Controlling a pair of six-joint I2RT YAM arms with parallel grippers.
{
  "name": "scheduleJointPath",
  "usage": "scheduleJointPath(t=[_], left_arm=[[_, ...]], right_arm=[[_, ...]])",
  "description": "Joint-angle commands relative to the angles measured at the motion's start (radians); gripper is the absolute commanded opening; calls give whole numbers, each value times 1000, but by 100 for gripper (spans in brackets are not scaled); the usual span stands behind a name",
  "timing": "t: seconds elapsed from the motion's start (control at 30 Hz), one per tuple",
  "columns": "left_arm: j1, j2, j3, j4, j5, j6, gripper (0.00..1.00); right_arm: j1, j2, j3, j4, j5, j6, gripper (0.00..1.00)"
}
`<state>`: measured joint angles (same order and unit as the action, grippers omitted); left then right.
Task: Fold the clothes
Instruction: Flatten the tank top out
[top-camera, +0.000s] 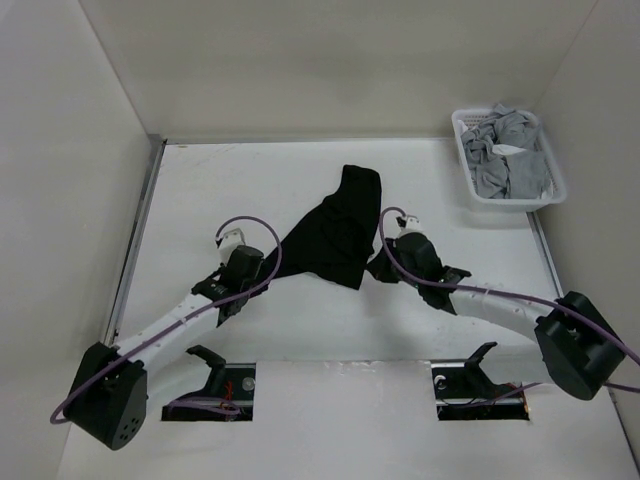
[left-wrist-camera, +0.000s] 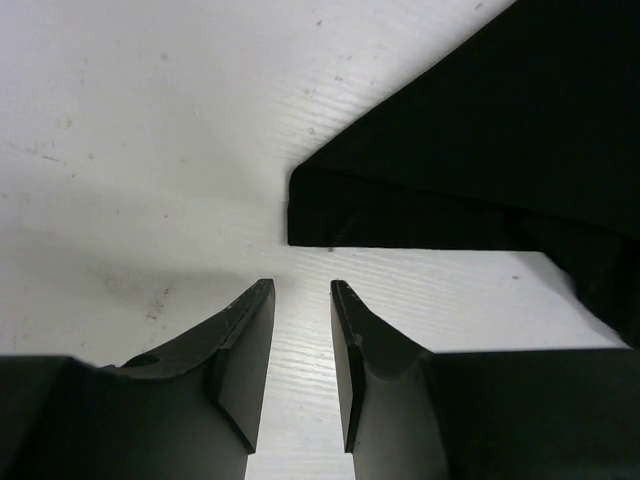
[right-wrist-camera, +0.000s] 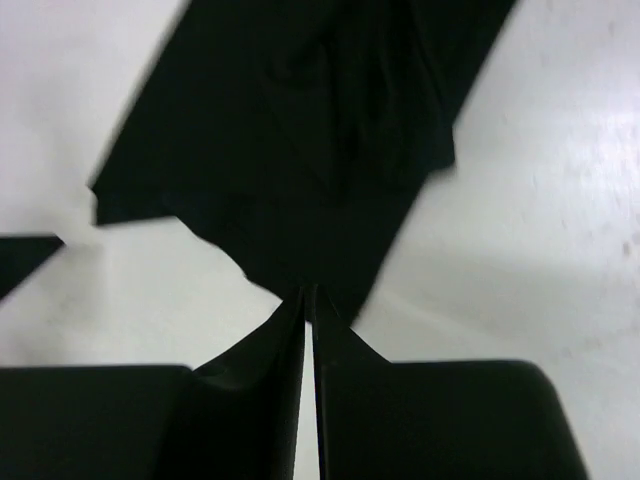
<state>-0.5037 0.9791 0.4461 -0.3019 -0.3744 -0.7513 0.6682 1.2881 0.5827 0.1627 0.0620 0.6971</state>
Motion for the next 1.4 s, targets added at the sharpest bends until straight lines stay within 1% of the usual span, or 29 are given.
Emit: scheduleJointPath(t=[0.0, 0.2, 0.27, 0.47, 0.6, 0.67, 0.83, 0.93, 1.1, 1.27, 1.3, 1.37], left_arm=[[15, 73, 14, 70, -11, -10, 29], [49, 210, 29, 138, 14, -14, 31], [64, 227, 26, 158, 14, -14, 33], [115, 248, -4, 234, 66, -14, 34], [133, 262, -20, 264, 127, -11, 27], [136, 262, -26, 274, 149, -8, 23], [152, 225, -38, 248, 175, -2, 12], [172, 182, -44, 215, 177, 4, 7], [187, 103, -37, 175, 177, -3, 3], [181, 46, -26, 158, 180, -6, 2], [182, 40, -24, 155, 184, -5, 2], [190, 30, -24, 155, 195, 0, 2]], right_arm=[[49, -70, -24, 40, 59, 5, 11], [83, -56, -73, 80, 82, 33, 15], [89, -49, -83, 100, 78, 38, 15], [95, -6, -80, 129, 68, 42, 16], [95, 7, -72, 135, 78, 39, 16], [95, 13, -72, 139, 81, 41, 19], [90, 31, -80, 124, 125, 56, 36], [93, 65, -61, 97, 128, 68, 41], [106, 146, -29, 64, 144, 119, 44], [115, 198, -1, 55, 144, 150, 45], [115, 206, 6, 52, 142, 150, 45], [115, 218, 17, 43, 131, 157, 39]])
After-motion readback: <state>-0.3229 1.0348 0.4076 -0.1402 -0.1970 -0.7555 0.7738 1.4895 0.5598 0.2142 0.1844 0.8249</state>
